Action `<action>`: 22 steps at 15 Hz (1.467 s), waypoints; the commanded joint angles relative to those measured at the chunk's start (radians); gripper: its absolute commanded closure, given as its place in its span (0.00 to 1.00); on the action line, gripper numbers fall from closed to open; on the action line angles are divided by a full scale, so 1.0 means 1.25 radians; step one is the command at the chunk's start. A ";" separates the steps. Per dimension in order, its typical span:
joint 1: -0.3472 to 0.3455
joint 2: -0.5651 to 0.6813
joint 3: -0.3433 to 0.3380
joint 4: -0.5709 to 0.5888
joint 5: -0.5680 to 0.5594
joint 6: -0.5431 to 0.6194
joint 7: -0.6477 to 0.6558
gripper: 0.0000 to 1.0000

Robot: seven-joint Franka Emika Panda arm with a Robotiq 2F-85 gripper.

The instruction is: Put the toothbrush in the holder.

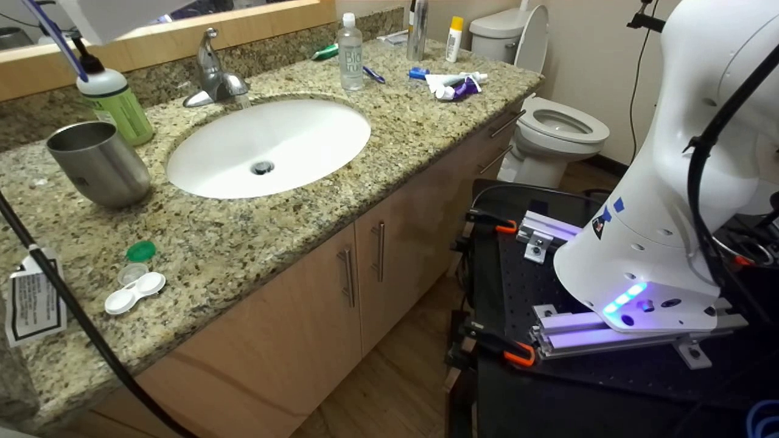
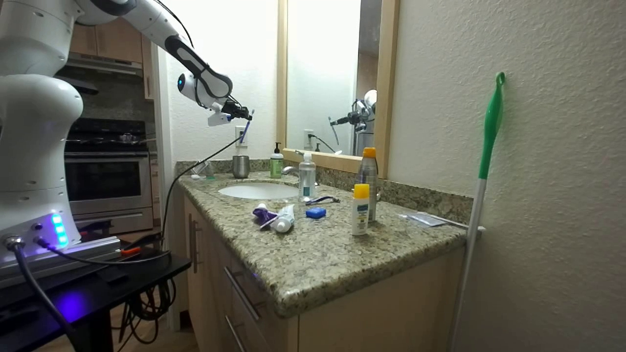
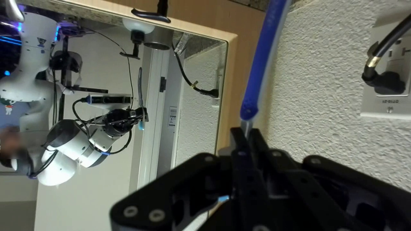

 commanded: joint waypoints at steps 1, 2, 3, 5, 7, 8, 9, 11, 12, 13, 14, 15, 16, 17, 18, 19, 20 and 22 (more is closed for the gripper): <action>0.002 0.006 -0.002 -0.001 -0.003 -0.013 -0.003 0.98; 0.002 0.019 -0.002 0.005 -0.006 -0.020 -0.007 0.98; 0.004 0.034 -0.003 0.013 -0.004 -0.022 -0.017 0.98; 0.009 0.063 -0.005 0.029 0.004 -0.021 -0.043 0.98; 0.012 0.094 -0.003 0.051 0.008 -0.021 -0.064 0.98; 0.014 0.107 -0.002 0.064 0.009 -0.020 -0.070 0.98; 0.016 0.116 -0.002 0.081 0.011 -0.023 -0.073 0.98; 0.018 0.129 0.000 0.112 0.014 -0.030 -0.068 0.98; 0.019 0.135 -0.001 0.126 0.018 -0.032 -0.068 0.98; 0.017 0.114 0.003 0.084 0.003 -0.030 -0.045 0.98; 0.018 0.116 0.003 0.092 0.004 -0.030 -0.045 0.93; 0.018 0.116 0.003 0.091 0.003 -0.030 -0.044 0.93; 0.018 0.116 0.003 0.090 0.003 -0.030 -0.044 0.93; 0.018 0.116 0.003 0.089 0.003 -0.030 -0.044 0.98; 0.015 0.124 0.001 0.096 0.005 -0.027 -0.045 0.98; 0.011 0.138 0.002 0.109 0.014 -0.019 -0.043 0.98; 0.011 0.146 0.005 0.117 0.018 -0.016 -0.041 0.98; 0.013 0.158 0.006 0.129 0.019 -0.011 -0.048 0.98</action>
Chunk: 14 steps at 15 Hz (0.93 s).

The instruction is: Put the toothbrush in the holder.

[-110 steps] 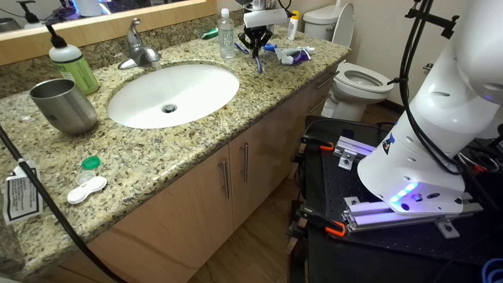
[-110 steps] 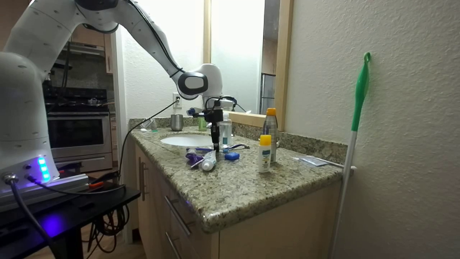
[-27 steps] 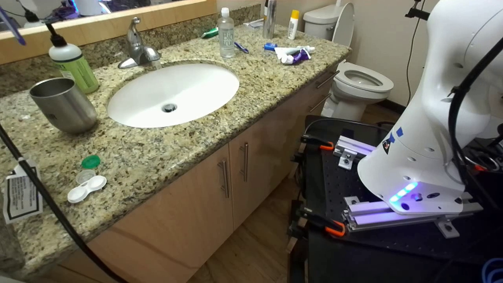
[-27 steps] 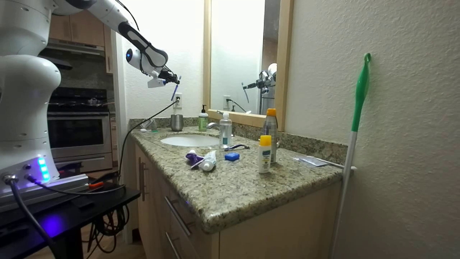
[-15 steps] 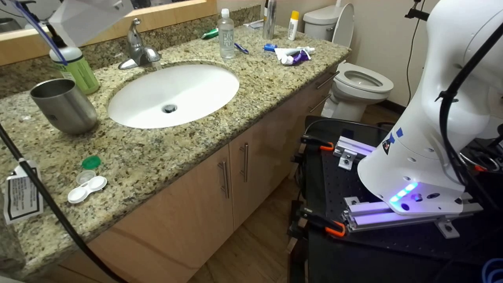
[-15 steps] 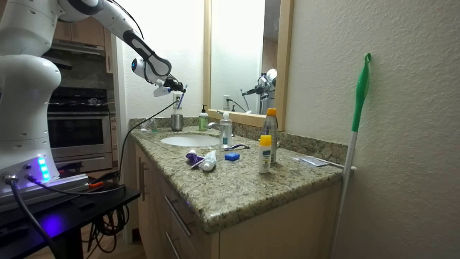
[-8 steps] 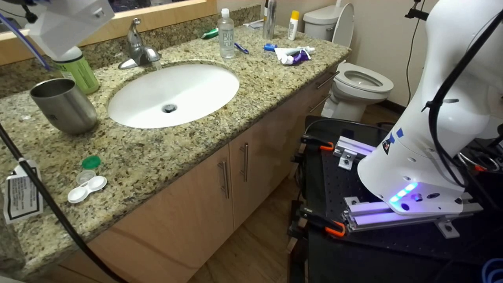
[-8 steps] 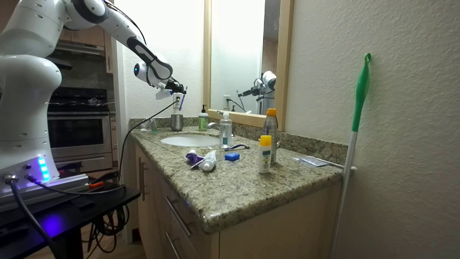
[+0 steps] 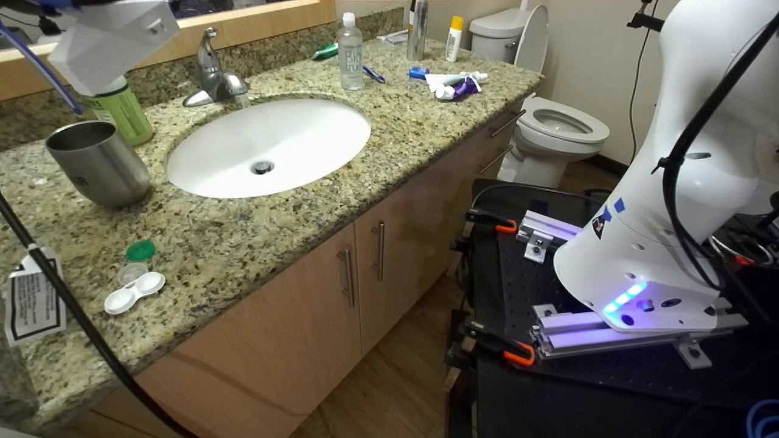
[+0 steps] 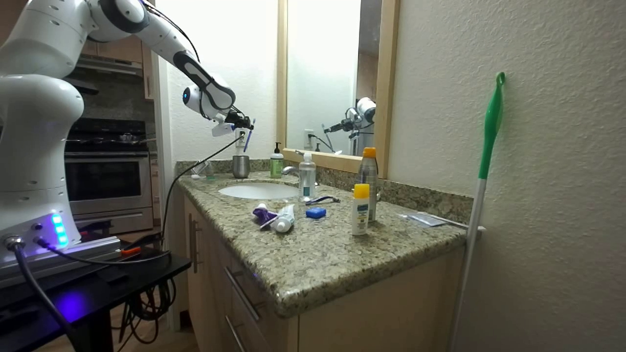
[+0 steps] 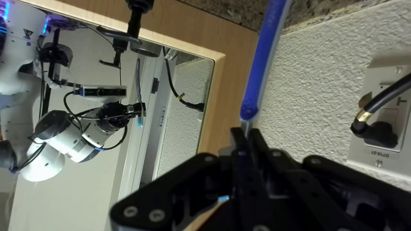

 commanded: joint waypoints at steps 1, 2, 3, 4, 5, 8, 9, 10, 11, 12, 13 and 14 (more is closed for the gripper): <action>-0.003 0.041 0.002 0.041 0.012 0.017 -0.011 0.98; -0.005 0.046 0.002 0.046 0.013 0.021 -0.009 0.98; -0.005 0.054 0.000 0.049 0.016 0.018 -0.012 0.98; -0.005 0.060 -0.003 0.051 0.020 0.016 -0.014 0.98; -0.006 0.067 -0.005 0.051 0.026 0.017 -0.015 0.98; -0.001 0.054 -0.004 0.025 0.022 0.000 -0.001 0.93; -0.002 0.057 -0.006 0.026 0.024 0.000 -0.001 0.93; -0.002 0.059 -0.006 0.026 0.025 0.000 -0.001 0.93; -0.002 0.060 -0.007 0.028 0.025 0.000 -0.001 0.93; -0.006 0.069 -0.010 0.032 0.038 0.012 -0.005 0.98; -0.009 0.078 -0.006 0.035 0.042 0.024 0.000 0.98; -0.009 0.085 -0.004 0.035 0.044 0.033 0.000 0.98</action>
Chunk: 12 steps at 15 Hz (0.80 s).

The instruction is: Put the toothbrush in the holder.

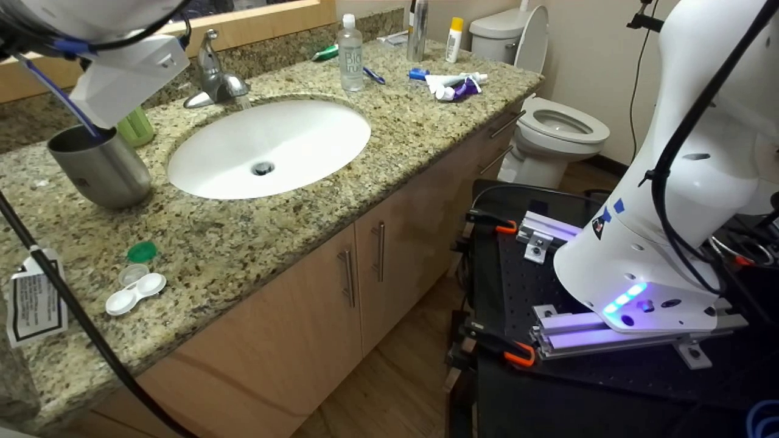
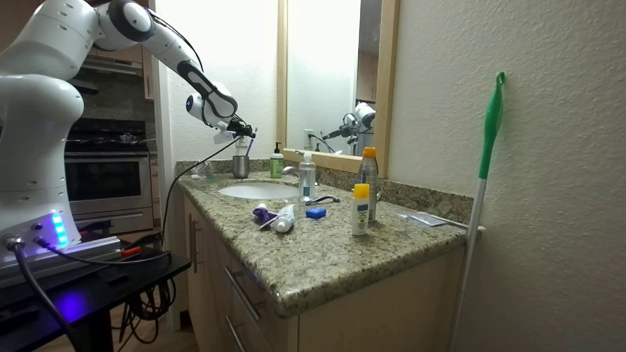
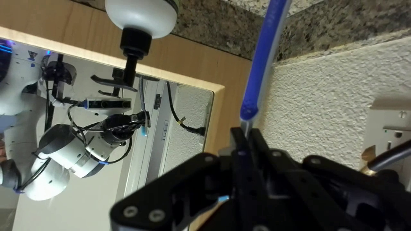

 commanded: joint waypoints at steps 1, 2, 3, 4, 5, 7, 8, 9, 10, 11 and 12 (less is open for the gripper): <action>-0.007 0.026 0.003 0.005 0.016 0.038 -0.001 0.98; -0.006 0.032 0.003 0.005 0.018 0.043 -0.003 0.98; -0.006 0.037 0.000 0.006 0.022 0.050 -0.007 0.98; -0.006 0.044 0.000 0.007 0.026 0.057 -0.006 0.98; -0.007 0.048 -0.001 0.006 0.030 0.063 -0.007 0.98; -0.006 0.054 -0.003 0.004 0.039 0.072 -0.008 0.98; -0.005 0.054 -0.007 0.001 0.050 0.076 -0.010 0.98; -0.005 0.051 -0.012 -0.003 0.067 0.088 -0.014 0.93; -0.003 0.043 -0.016 -0.009 0.089 0.102 -0.017 0.68; 0.006 0.028 -0.027 -0.020 0.109 0.111 -0.030 0.68; 0.019 0.017 -0.047 -0.034 0.149 0.118 -0.054 0.62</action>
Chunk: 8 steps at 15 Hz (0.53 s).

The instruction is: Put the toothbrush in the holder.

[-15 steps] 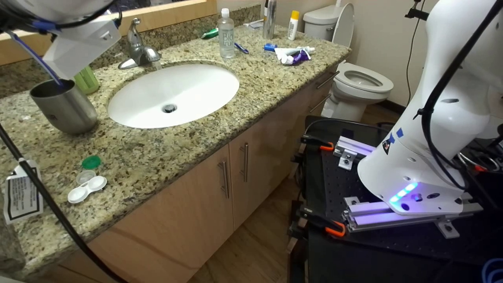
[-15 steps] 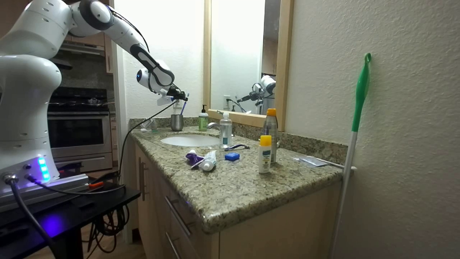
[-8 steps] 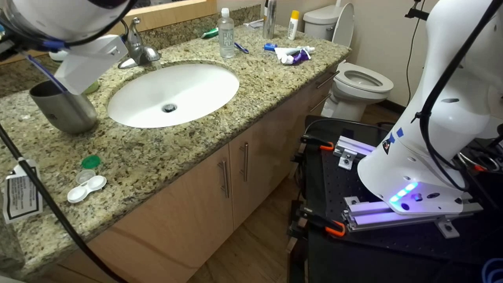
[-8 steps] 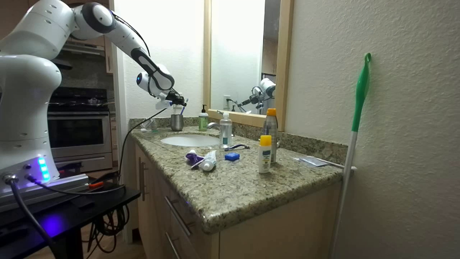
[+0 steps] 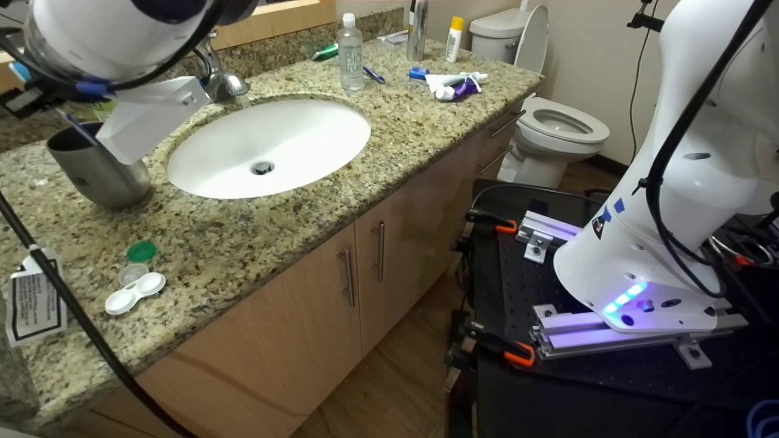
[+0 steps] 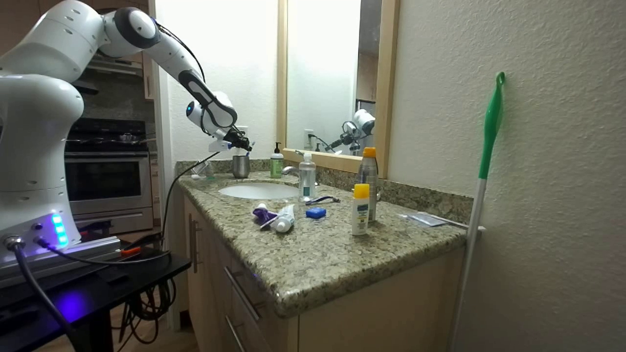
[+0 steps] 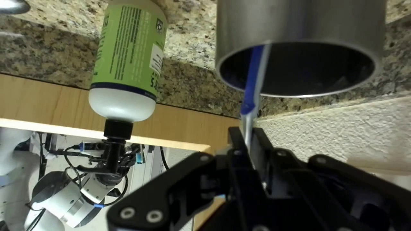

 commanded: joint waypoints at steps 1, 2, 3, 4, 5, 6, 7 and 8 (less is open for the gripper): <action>0.037 -0.051 -0.062 -0.053 0.123 0.048 -0.085 0.56; 0.049 -0.068 -0.079 -0.072 0.169 0.066 -0.118 0.48; 0.069 -0.091 -0.105 -0.103 0.231 0.082 -0.165 0.41; 0.092 -0.113 -0.131 -0.138 0.291 0.089 -0.216 0.33; 0.111 -0.142 -0.159 -0.197 0.378 0.141 -0.287 0.27; 0.132 -0.160 -0.183 -0.241 0.448 0.176 -0.353 0.20; 0.151 -0.183 -0.195 -0.283 0.484 0.211 -0.393 0.14; 0.171 -0.206 -0.207 -0.329 0.491 0.220 -0.417 0.07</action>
